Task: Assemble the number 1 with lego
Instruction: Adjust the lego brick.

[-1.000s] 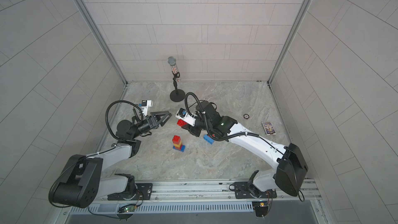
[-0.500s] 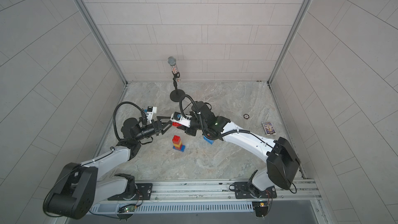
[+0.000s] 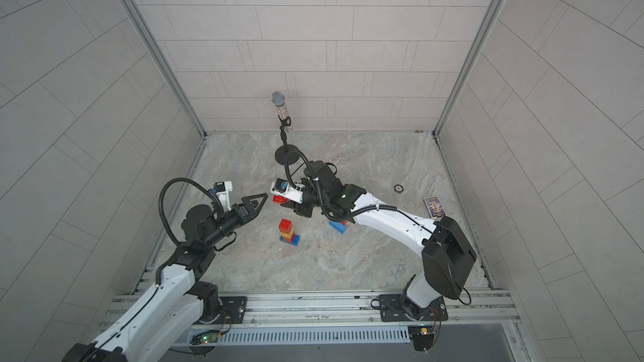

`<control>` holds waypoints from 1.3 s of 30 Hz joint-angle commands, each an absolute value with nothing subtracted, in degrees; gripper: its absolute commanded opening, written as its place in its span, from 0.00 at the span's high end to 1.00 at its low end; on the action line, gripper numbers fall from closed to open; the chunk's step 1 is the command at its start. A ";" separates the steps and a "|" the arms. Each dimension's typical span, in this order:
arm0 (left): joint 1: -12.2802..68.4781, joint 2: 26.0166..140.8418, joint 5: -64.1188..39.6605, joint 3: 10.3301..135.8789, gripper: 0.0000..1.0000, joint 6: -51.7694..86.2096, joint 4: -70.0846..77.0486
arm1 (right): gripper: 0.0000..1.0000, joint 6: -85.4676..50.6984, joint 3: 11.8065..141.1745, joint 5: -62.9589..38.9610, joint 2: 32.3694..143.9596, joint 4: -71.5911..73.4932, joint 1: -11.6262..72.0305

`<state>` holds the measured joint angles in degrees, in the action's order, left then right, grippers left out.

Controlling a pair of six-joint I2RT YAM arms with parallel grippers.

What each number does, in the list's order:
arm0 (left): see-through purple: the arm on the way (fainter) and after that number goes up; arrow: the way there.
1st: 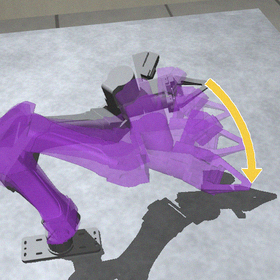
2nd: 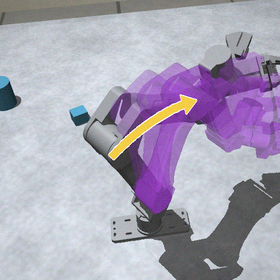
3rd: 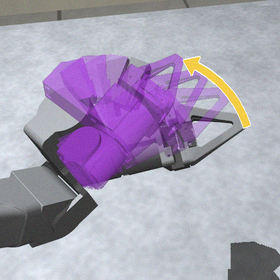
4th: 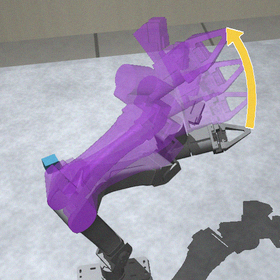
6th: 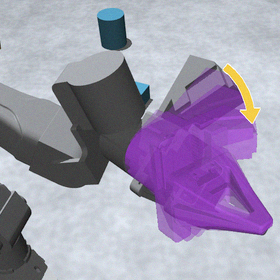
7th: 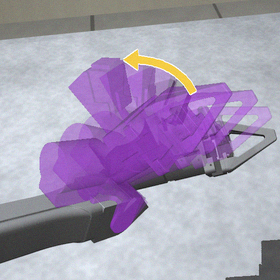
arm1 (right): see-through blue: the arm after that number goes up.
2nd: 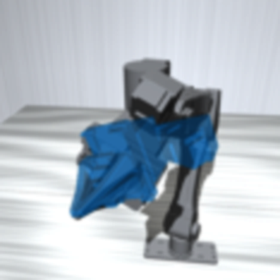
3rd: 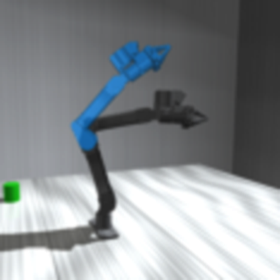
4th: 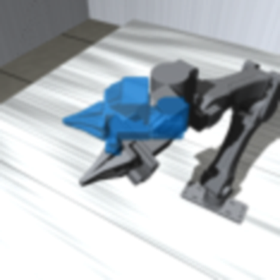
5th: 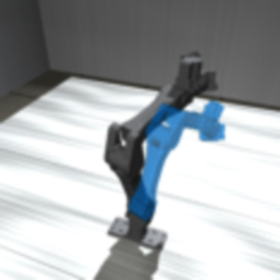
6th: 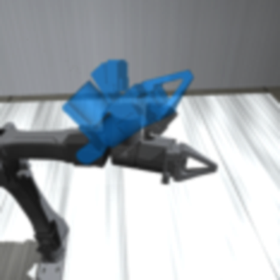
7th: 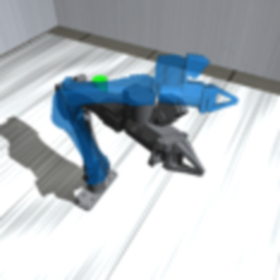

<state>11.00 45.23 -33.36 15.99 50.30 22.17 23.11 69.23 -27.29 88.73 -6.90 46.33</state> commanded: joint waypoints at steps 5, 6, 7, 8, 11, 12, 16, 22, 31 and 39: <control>11.08 55.93 -41.36 19.83 0.27 50.08 29.74 | 1.00 23.86 73.22 -29.44 92.23 -7.88 47.87; 11.07 56.74 -41.77 20.03 0.28 50.14 30.14 | 1.00 23.97 73.71 -29.43 92.82 -8.36 47.98; 11.07 57.09 -41.91 19.96 0.28 50.38 30.52 | 1.00 24.09 74.08 -29.36 93.25 -8.90 48.08; 11.07 57.07 -41.92 19.80 0.27 50.67 31.05 | 1.00 24.10 74.35 -29.27 93.57 -9.14 48.08; 11.12 55.33 -41.80 19.69 0.25 50.50 29.79 | 1.00 24.27 74.01 -28.69 93.88 -9.12 48.08; 11.13 54.45 -41.52 19.79 0.24 49.79 28.41 | 1.00 24.50 73.86 -28.21 93.88 -8.98 48.08; 11.12 49.91 -40.06 19.78 0.22 47.38 22.14 | 1.00 24.97 73.11 -26.50 93.68 -8.97 47.84; 10.99 45.34 -37.37 20.32 0.21 46.00 17.98 | 1.00 23.52 71.92 -25.31 93.85 -7.92 46.81; 11.01 46.16 -38.70 19.09 0.24 51.39 25.96 | 1.00 22.05 74.45 -27.98 97.21 -7.91 46.23; 11.03 51.79 -41.19 17.59 0.36 54.75 34.46 | 1.00 21.63 77.34 -31.41 98.47 -8.18 46.32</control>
